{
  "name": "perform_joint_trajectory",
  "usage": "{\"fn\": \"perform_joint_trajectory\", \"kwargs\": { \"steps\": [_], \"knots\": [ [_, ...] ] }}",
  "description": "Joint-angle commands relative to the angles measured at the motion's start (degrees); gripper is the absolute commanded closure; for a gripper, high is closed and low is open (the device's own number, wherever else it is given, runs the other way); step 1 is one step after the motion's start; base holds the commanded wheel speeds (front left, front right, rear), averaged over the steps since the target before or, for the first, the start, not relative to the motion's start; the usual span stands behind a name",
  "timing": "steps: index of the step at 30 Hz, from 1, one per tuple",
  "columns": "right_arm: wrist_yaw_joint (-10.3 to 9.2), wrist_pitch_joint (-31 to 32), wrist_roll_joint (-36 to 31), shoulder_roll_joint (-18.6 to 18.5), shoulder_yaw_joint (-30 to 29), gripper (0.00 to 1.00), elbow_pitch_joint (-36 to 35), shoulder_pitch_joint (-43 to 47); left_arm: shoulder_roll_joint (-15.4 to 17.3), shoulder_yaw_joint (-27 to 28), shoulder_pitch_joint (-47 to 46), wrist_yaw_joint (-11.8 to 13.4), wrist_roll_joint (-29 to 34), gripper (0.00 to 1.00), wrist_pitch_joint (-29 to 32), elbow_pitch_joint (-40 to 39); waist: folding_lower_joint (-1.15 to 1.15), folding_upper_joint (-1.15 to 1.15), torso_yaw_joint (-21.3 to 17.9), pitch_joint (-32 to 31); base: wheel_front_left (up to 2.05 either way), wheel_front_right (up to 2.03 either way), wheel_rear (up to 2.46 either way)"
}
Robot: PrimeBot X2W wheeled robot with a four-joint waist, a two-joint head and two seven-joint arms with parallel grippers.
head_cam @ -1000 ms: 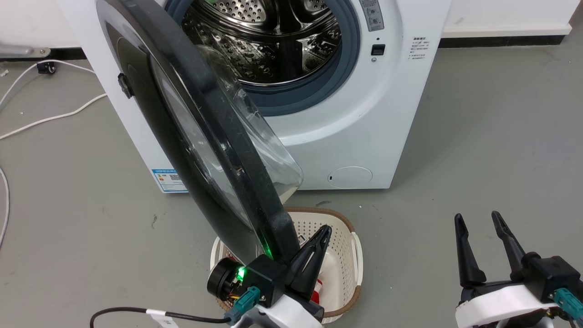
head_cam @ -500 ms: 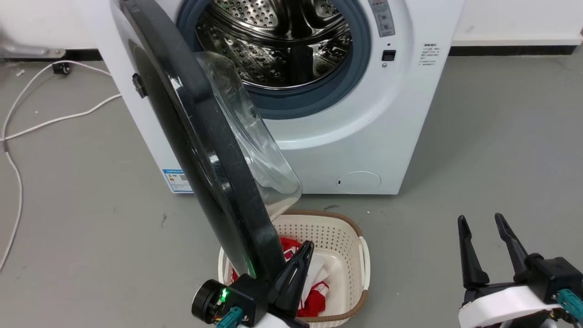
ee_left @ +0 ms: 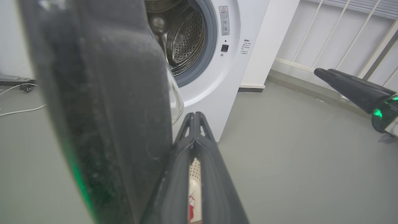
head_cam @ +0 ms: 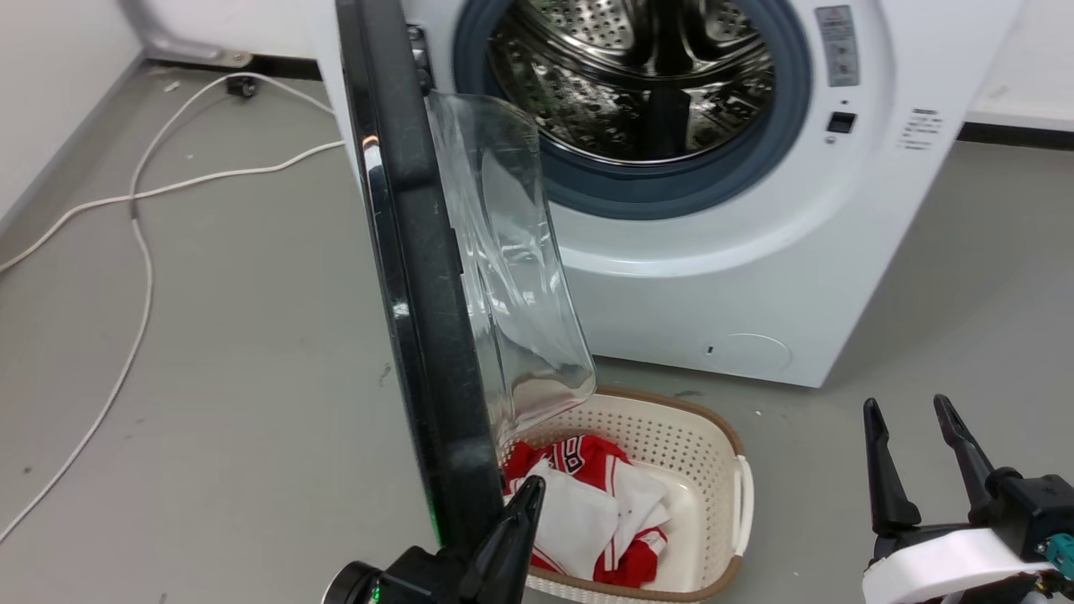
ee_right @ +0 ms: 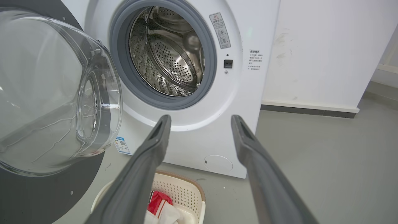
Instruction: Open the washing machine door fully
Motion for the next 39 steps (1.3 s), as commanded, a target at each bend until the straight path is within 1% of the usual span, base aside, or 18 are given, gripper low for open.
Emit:
{"fn": "perform_joint_trajectory", "kwargs": {
  "steps": [1, 8, 15, 19, 26, 28, 32, 34, 35, 39],
  "knots": [
    [-0.04, 0.07, -0.21, 0.09, -0.15, 0.0, -0.39, 0.9, 0.82, 1.26, 0.45, 0.84, -0.26, 1.0, 0.18, -0.09, 0.0, 0.0, 2.19, 0.12, 0.0, 0.0, 0.0],
    [-0.04, 0.6, 0.11, 0.09, -0.24, 0.0, -0.67, 1.09, 1.51, 2.6, 1.86, 2.26, -0.93, 1.0, -0.59, -1.47, 0.0, 0.0, 6.05, 0.2, 0.0, 0.0, 0.0],
    [-0.04, 0.83, -0.3, 0.09, -0.9, 0.0, -1.2, 0.8, 2.62, 6.37, 2.69, 4.66, -1.84, 1.0, -1.67, -2.05, 0.0, 0.0, 8.46, 0.93, 0.0, 0.0, 0.0],
    [-0.04, 0.97, -0.48, 0.09, -1.1, 0.0, -1.44, 0.5, 3.5, 9.16, 2.49, 5.25, -3.44, 1.0, -2.3, -1.68, 0.0, 0.0, 9.27, 1.42, 0.0, 0.0, 0.0],
    [-0.03, 1.25, -0.83, 0.09, -0.92, 0.0, -1.56, -0.65, 6.19, 16.1, -1.22, 5.51, -6.75, 1.0, -3.51, 0.98, 0.0, 0.0, 9.27, 2.72, 0.0, 0.0, 0.0],
    [-0.04, 1.35, -0.98, 0.09, -1.03, 0.0, -1.55, -0.67, 7.42, 18.46, -2.62, 5.63, -7.56, 1.0, -3.93, 2.12, 0.0, 0.0, 9.02, 3.17, 0.0, 0.0, 0.0],
    [-0.03, 1.61, -1.08, 0.1, -1.14, 0.0, -1.67, -1.33, 10.08, 23.05, -4.91, 5.07, -9.63, 1.0, -4.29, 5.35, 0.0, 0.0, 8.43, 4.26, 0.0, 0.0, 0.0],
    [-0.03, 1.59, -1.15, 0.1, -1.08, 0.0, -1.62, -1.68, 11.41, 24.79, -6.18, 4.86, -10.08, 1.0, -4.52, 7.14, 0.0, 0.0, 8.07, 4.78, 0.0, 0.0, 0.0],
    [-0.03, 1.59, -1.15, 0.1, -1.08, 0.0, -1.62, -1.68, 11.41, 24.79, -6.18, 4.86, -10.08, 1.0, -4.52, 7.14, 0.0, 0.0, 8.07, 4.78, 0.0, 0.0, 0.0],
    [-0.03, 1.54, -1.14, 0.09, -1.26, 0.0, -1.96, -2.5, 13.57, 27.32, -8.85, 4.21, -10.89, 1.0, -4.88, 10.9, 0.0, 0.0, 7.52, 6.3, 0.0, 0.0, 0.0]
  ]
}}
